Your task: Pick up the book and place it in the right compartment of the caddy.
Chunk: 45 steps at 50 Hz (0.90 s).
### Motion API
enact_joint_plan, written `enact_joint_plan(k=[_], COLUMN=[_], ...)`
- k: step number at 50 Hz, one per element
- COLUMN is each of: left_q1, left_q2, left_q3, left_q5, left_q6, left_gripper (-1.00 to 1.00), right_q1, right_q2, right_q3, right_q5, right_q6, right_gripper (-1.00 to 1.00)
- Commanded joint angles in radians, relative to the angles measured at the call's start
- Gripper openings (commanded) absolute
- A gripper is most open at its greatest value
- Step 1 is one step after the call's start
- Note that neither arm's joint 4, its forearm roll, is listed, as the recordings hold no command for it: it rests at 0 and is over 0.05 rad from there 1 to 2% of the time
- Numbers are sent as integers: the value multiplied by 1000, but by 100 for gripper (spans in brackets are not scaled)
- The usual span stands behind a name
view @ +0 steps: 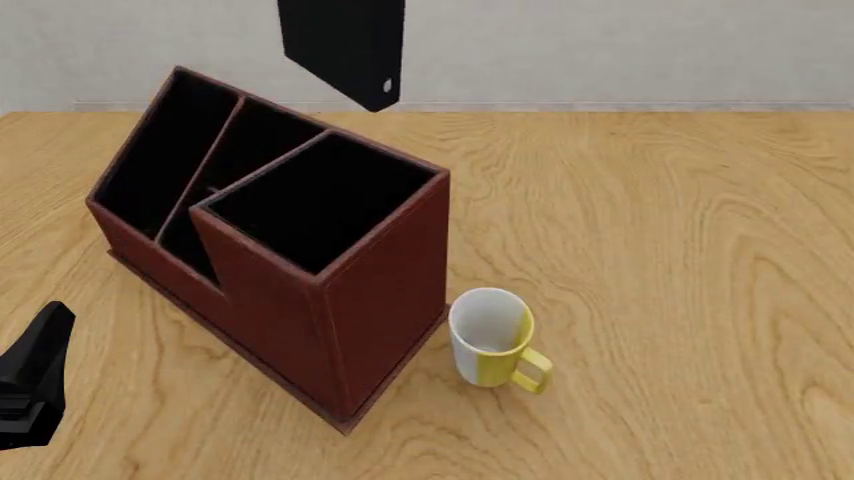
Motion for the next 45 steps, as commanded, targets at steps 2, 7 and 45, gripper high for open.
enact_joint_plan(k=[2,7,45], left_q1=[0,0,0], left_q2=[0,0,0], left_q3=[0,0,0], left_q5=[0,0,0], left_q6=[0,0,0], left_gripper=[100,100,100], right_q1=[-32,-29,33], right_q2=[34,46,93], right_q3=[-43,-53,-55], right_q5=[4,4,-21], right_q6=[38,45,140], right_gripper=[-100,-100,-100])
